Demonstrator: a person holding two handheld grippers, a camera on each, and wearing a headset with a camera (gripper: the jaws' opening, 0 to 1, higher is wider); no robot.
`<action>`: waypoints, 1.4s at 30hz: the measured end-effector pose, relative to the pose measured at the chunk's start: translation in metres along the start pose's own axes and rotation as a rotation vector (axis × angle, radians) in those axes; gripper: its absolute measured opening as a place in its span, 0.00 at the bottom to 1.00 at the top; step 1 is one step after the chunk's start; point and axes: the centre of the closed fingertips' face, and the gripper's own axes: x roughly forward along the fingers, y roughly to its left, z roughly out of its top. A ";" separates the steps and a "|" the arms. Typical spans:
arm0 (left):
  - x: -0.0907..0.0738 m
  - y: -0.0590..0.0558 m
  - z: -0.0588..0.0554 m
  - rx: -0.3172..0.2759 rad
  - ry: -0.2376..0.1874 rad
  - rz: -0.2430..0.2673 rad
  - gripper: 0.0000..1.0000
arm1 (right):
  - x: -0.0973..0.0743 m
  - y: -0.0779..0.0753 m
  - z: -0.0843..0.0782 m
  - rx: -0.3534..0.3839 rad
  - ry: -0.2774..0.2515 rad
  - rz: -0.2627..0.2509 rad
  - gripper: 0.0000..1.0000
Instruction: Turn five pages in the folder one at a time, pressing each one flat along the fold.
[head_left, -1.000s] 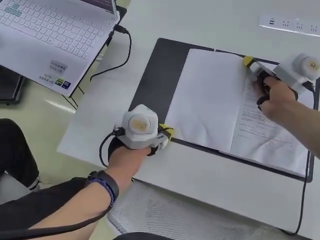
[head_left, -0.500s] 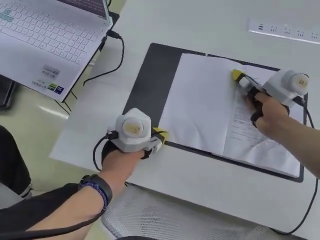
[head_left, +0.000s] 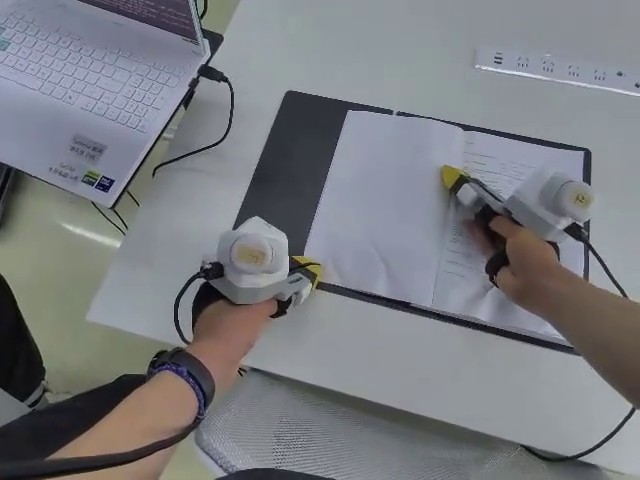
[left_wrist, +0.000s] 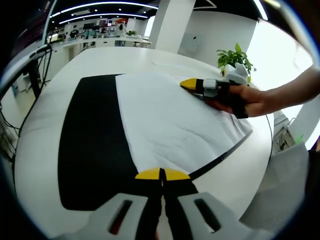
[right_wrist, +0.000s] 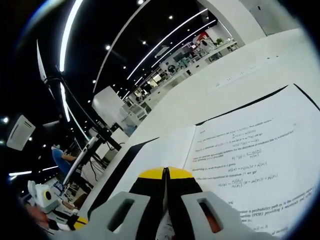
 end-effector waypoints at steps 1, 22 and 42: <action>0.000 -0.001 0.000 0.000 0.000 -0.001 0.00 | -0.002 0.001 -0.002 0.002 -0.001 0.001 0.00; -0.001 -0.002 -0.001 0.000 -0.019 0.001 0.00 | -0.061 0.036 -0.054 -0.006 0.053 0.055 0.00; -0.001 -0.001 -0.001 0.013 -0.024 -0.009 0.00 | -0.095 0.046 -0.093 -0.011 0.110 0.072 0.00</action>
